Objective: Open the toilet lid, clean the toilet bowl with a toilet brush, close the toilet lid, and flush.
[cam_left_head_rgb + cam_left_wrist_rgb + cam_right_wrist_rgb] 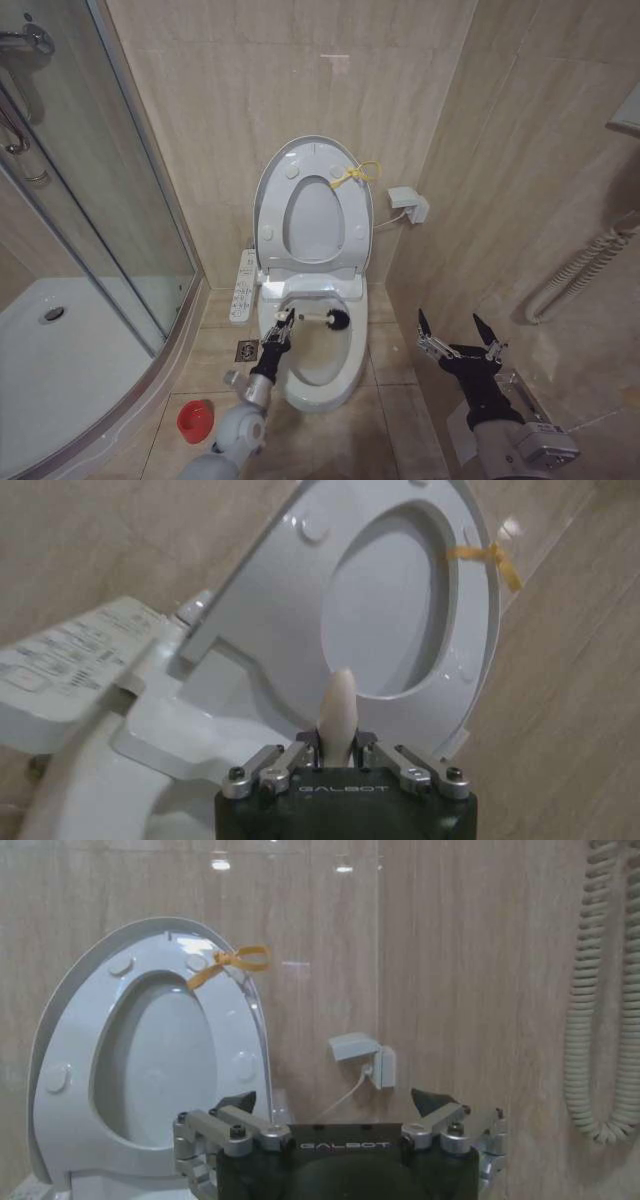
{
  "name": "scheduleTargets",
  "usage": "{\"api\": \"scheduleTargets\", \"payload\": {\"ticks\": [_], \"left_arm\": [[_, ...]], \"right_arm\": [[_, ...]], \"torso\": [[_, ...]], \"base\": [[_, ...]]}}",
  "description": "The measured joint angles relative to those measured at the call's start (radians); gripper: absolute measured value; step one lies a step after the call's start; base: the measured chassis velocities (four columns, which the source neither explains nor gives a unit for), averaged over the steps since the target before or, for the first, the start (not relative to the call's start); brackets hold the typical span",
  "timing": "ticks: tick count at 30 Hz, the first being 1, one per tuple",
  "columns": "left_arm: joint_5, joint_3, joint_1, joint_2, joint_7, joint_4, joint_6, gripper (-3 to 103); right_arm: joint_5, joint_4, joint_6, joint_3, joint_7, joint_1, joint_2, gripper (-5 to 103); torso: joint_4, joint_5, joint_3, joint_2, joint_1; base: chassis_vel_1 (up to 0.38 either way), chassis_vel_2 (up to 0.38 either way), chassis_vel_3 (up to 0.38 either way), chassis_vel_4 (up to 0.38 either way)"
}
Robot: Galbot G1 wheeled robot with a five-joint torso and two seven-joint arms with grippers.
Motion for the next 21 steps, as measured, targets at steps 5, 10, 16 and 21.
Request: {"api": "scheduleTargets", "payload": {"ticks": [5,10,16,21], "left_arm": [[0.038,-0.054,0.088,0.035,0.025,-0.074,-0.013,22],[0.04,-0.066,0.107,0.062,0.033,-0.106,-0.013,22],[0.045,-0.062,0.061,0.052,0.037,-0.082,-0.028,22],[0.051,-0.042,-0.013,0.031,0.059,0.009,-0.045,22]], "right_arm": [[0.0,0.0,0.0,0.0,0.0,0.0,0.0,100],[0.0,0.0,0.0,0.0,0.0,0.0,0.0,100],[0.0,0.0,0.0,0.0,0.0,0.0,0.0,100],[0.0,0.0,0.0,0.0,0.0,0.0,0.0,100]], "torso": [[0.0003,0.0,0.0,0.0,0.0],[0.0001,0.0001,0.0,0.0,0.0],[-0.0001,0.0,0.0,0.0,0.0],[0.0001,0.0,0.0,0.0,0.0]], "base": [[0.0,0.0,0.0,0.0],[0.0,0.0,0.0,0.0],[0.0,0.0,0.0,0.0],[0.0,0.0,0.0,0.0]]}}
